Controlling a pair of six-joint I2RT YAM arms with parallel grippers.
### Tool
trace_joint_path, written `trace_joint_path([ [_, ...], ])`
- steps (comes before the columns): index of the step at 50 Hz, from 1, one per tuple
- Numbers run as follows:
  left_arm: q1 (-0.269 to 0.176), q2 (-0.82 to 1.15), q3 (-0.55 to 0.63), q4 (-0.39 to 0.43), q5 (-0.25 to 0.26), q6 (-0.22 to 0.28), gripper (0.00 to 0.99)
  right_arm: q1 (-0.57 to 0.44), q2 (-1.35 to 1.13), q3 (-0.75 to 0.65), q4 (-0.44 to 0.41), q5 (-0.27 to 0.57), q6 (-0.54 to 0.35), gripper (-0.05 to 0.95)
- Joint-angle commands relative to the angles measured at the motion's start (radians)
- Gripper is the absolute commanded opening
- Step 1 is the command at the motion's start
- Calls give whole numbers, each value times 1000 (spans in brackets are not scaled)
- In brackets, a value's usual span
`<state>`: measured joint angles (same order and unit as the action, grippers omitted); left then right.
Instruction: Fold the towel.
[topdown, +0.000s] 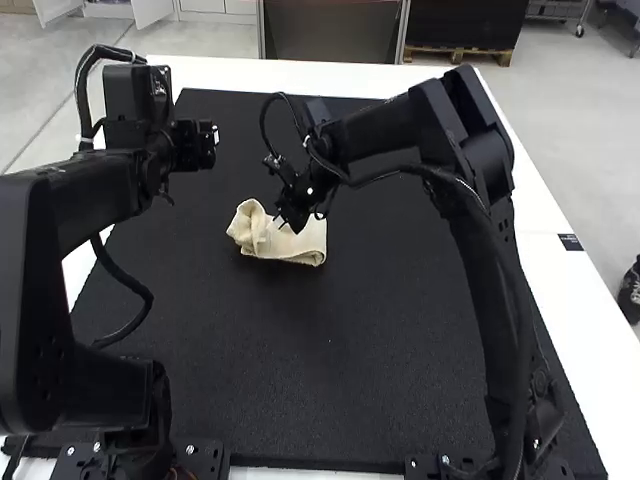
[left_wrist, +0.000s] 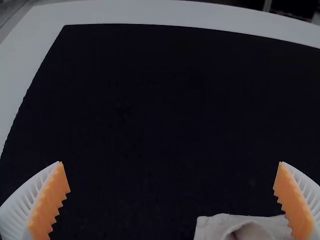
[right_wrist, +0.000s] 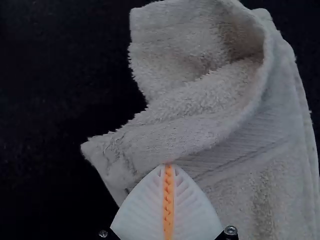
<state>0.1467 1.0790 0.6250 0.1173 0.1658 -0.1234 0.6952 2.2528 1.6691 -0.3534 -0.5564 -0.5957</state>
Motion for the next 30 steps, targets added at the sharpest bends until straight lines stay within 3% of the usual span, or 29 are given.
trace_joint_path([
  [1, 8, -21, 31, 1, 14, 8, 962, -2, -44, -9, 1, -45, -85, -20],
  [19, 8, -36, 31, 2, 14, -2, 962, 24, -50, -19, 71, -123, -223, -20],
  [30, 10, -44, 28, 1, 11, -7, 962, 61, -45, -19, 90, -192, -254, -20],
])
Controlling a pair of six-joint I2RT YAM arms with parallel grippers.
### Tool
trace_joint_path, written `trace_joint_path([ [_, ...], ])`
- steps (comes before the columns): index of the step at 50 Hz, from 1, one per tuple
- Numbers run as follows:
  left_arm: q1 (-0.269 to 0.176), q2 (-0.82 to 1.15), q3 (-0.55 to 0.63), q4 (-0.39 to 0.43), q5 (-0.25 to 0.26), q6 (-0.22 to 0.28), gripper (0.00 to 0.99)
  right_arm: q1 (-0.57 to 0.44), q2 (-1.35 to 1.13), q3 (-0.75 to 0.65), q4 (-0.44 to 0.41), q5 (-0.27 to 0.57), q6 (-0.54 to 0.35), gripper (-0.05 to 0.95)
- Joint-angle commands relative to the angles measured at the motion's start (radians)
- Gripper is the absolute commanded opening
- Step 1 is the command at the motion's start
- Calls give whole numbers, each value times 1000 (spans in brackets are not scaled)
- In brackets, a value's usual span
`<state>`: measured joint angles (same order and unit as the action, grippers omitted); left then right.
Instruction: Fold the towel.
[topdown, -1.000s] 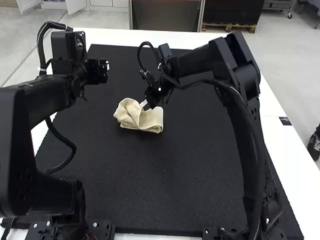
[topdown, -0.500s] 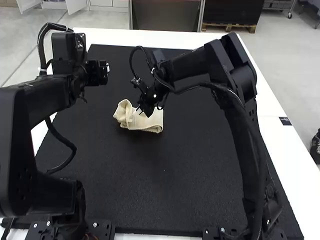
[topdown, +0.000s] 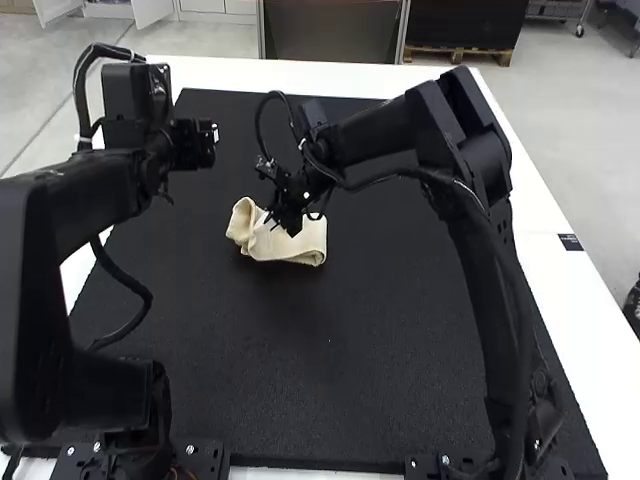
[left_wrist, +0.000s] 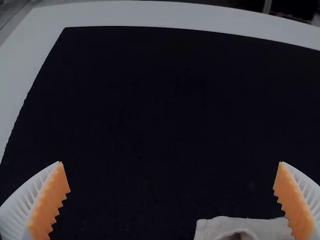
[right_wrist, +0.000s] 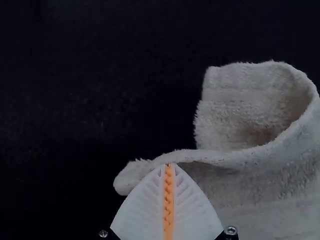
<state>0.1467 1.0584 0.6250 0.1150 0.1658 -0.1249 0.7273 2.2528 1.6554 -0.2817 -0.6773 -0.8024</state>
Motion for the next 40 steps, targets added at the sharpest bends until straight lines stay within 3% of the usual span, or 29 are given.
trace_joint_path([
  [1, 8, -23, 28, 3, 9, -5, 962, 32, -44, -3, 24, -73, -47, -20],
  [11, 10, -41, 25, -12, 8, -9, 962, 38, -6, 18, 72, -74, -17, -20],
  [26, 10, -75, 10, -34, -3, -7, 962, -11, -13, 101, 36, -108, -69, -20],
  [31, 7, -90, 8, 8, -5, -9, 962, -86, -58, 130, 95, -102, 49, -5],
  [33, 5, -103, 8, 37, -12, -10, 961, -118, -79, 130, 141, -77, 111, 133],
  [34, 7, -112, 5, 60, -22, -12, 961, -134, -91, 130, 167, -70, 144, 285],
  [35, 7, -124, 2, 97, -35, -12, 961, -154, -111, 130, 205, -53, 201, 546],
  [36, 5, -132, 1, 124, -41, -12, 961, -172, -127, 127, 236, -34, 247, 720],
  [37, 4, -140, -1, 155, -46, -12, 961, -190, -142, 124, 263, -7, 281, 793],
  [40, -4, -166, 5, 227, -80, -28, 961, -250, -196, 106, 363, 53, 427, 867],
])
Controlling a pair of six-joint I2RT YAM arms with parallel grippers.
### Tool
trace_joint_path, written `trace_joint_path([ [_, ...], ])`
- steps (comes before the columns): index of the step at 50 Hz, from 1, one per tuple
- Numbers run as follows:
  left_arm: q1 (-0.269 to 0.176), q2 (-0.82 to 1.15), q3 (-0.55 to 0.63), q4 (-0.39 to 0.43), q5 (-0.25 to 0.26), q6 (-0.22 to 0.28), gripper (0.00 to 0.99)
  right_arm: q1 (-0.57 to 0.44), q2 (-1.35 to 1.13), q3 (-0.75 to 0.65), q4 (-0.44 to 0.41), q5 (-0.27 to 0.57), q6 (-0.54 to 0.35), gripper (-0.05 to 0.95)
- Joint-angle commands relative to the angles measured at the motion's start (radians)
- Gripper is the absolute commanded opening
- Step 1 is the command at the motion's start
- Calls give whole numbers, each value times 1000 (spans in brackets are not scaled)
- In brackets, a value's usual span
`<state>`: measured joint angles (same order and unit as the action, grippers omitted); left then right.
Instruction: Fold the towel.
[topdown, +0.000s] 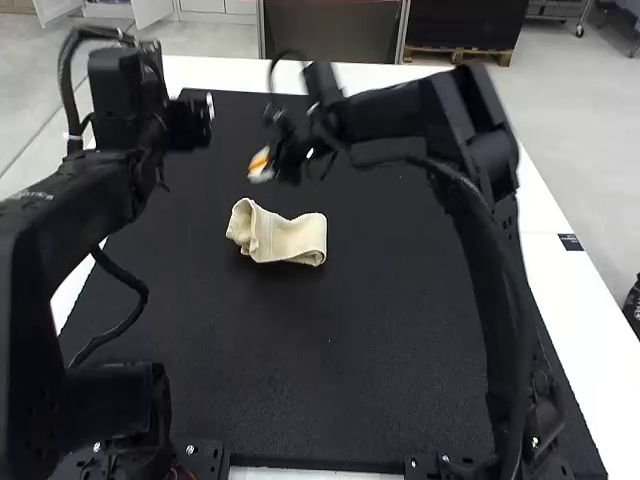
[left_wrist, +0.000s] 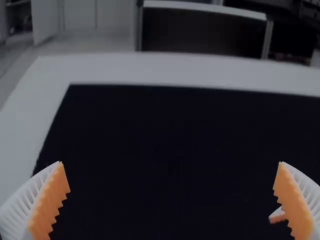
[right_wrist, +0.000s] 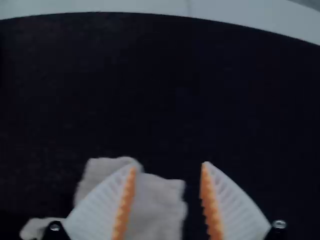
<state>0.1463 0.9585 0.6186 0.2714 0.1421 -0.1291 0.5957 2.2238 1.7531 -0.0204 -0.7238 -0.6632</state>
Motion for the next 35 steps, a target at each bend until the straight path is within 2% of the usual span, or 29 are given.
trace_joint_path([
  [1, -8, -73, 13, 91, -64, -32, 961, -137, -185, 0, 126, 119, 324, 892],
  [5, -40, -98, 38, 120, -118, -32, 961, -214, -265, -43, 208, 182, 453, 907],
  [10, -109, -99, 84, 121, -194, -32, 961, -306, -385, -149, 321, 256, 570, 907],
  [18, -211, -112, 125, 134, -279, -24, 961, -393, -590, -333, 387, 429, 605, 905],
  [21, -234, -124, 130, 107, -282, -24, 961, -430, -668, -414, 387, 460, 625, 905],
  [24, -243, -147, 124, 71, -280, -24, 961, -464, -756, -509, 393, 455, 666, 907],
  [26, -238, -168, 121, 3, -276, -46, 961, -481, -831, -589, 418, 454, 688, 907],
  [30, -226, -230, 104, -84, -223, -76, 962, -513, -971, -730, 487, 455, 755, 907],
  [35, -223, -326, 76, -159, -211, -76, 962, -540, -1144, -873, 548, 465, 809, 907],
])
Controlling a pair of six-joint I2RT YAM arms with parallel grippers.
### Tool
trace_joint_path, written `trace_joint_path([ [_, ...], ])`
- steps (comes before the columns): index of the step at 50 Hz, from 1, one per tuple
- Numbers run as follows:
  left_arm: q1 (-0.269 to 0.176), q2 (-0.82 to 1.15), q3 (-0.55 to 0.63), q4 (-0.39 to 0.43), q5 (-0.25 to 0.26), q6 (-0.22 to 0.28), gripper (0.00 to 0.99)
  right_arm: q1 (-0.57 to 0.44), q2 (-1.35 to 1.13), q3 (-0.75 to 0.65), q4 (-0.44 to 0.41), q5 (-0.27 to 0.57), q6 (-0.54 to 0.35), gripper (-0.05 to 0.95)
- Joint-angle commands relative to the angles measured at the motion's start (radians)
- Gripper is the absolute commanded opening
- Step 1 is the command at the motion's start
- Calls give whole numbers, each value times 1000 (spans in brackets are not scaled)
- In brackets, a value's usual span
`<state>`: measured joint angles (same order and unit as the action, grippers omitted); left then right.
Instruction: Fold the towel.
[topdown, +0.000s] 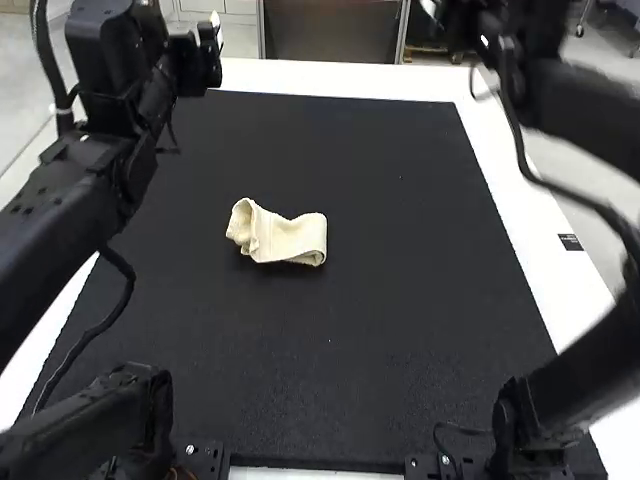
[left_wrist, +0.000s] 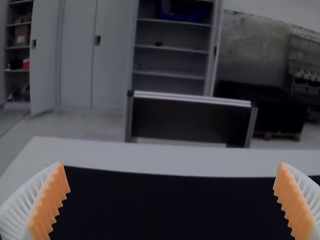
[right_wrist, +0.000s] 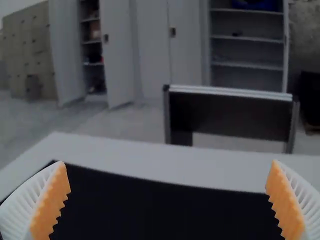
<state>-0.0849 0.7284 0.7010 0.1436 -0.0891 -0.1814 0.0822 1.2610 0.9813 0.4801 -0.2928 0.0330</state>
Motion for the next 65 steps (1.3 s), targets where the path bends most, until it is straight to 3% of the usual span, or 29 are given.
trace_joint_path([
  [1, 7, -110, -9, -44, 20, -21, 962, -30, -209, -118, 48, 37, 114, 907],
  [6, 8, -202, -29, -87, 22, -21, 962, -48, -371, -213, 15, 92, 113, 907],
  [17, 4, -432, -213, -52, 0, -32, 962, -78, -709, -435, -75, 127, 111, 907],
  [22, 5, -557, -276, -85, -18, -6, 961, -78, -848, -546, -110, 121, 113, 907],
  [25, 13, -592, -265, -84, -15, 36, 961, -78, -962, -610, -115, 135, 111, 907],
  [26, 16, -593, -262, -85, -8, 36, 961, -78, -989, -624, -117, 138, 111, 907],
  [28, 27, -603, -259, -90, 58, 37, 961, -82, -1074, -656, -133, 155, 111, 907],
  [34, 73, -646, -264, -72, 111, 28, 961, -99, -1224, -707, -144, 152, 110, 907],
  [36, 99, -661, -273, -73, 161, 0, 961, -113, -1243, -721, -169, 135, 108, 907],
  [40, 143, -692, -316, -91, 216, 17, 961, -136, -1261, -741, -210, 132, 107, 907],
  [45, 185, -730, -382, -151, 270, 16, 961, -171, -1261, -774, -250, 195, 58, 907],
  [49, 186, -730, -419, -72, 272, 8, 961, -185, -1261, -793, -258, 202, 31, 907],
  [56, 185, -730, -436, -44, 270, 22, 962, -190, -1261, -823, -258, 178, -4, 907],
  [59, 188, -730, -462, -39, 272, 43, 961, -190, -1261, -826, -259, 165, -4, 907],
  [63, 180, -730, -525, -39, 288, 186, 961, -191, -1261, -829, -264, 162, -2, 907],
  [65, 177, -730, -543, 5, 319, 177, 962, -191, -1261, -831, -265, 164, 1, 907],
])
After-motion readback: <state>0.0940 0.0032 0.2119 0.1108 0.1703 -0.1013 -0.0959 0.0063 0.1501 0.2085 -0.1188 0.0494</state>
